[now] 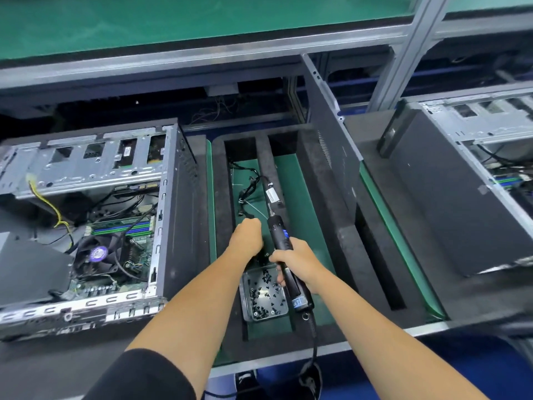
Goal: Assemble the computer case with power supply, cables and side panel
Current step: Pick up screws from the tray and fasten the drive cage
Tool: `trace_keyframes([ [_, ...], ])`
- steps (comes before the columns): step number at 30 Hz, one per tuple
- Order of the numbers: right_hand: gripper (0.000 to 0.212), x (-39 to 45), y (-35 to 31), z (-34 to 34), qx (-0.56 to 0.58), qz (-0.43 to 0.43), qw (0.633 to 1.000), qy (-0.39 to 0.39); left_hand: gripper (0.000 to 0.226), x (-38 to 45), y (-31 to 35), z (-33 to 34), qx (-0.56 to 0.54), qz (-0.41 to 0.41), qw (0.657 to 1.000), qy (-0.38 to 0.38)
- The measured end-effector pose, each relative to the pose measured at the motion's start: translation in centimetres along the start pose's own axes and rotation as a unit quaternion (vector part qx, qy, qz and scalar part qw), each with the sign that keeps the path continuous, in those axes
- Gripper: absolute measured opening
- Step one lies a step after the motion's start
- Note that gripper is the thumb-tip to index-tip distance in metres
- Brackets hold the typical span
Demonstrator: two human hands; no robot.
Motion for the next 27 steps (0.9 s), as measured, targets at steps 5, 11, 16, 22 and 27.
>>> trace_keyframes([
  [5,0.019,0.1,0.0,-0.1,-0.015,-0.008,1.0,-0.005,0.014,0.2,0.3,0.8,0.056,0.013,0.998,-0.009],
  [11,0.019,0.3,-0.4,0.0,-0.026,0.003,1.0,-0.002,0.009,0.0,0.2,0.6,0.056,0.016,0.998,-0.016],
  [16,0.018,0.5,-0.4,0.0,-0.019,0.005,1.0,-0.003,0.014,-0.4,0.3,0.9,0.079,0.019,0.996,-0.031],
  [22,0.016,0.5,-0.2,-0.1,-0.001,0.019,1.0,-0.01,0.008,-2.2,1.3,1.7,0.15,0.067,0.983,-0.084],
  [27,0.01,0.6,-0.9,0.2,0.006,0.034,0.999,-0.019,0.033,-5.5,0.9,6.3,0.255,0.103,0.937,-0.217],
])
Point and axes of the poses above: each hand's wrist, its own x-axis towards the middle knuckle, its own z-axis out of the palm, y = z × x, the point moved 9 cm from there along x, towards the middle knuckle, and after that the axes turned 9 degrees about -x, right-handed, at the moved point
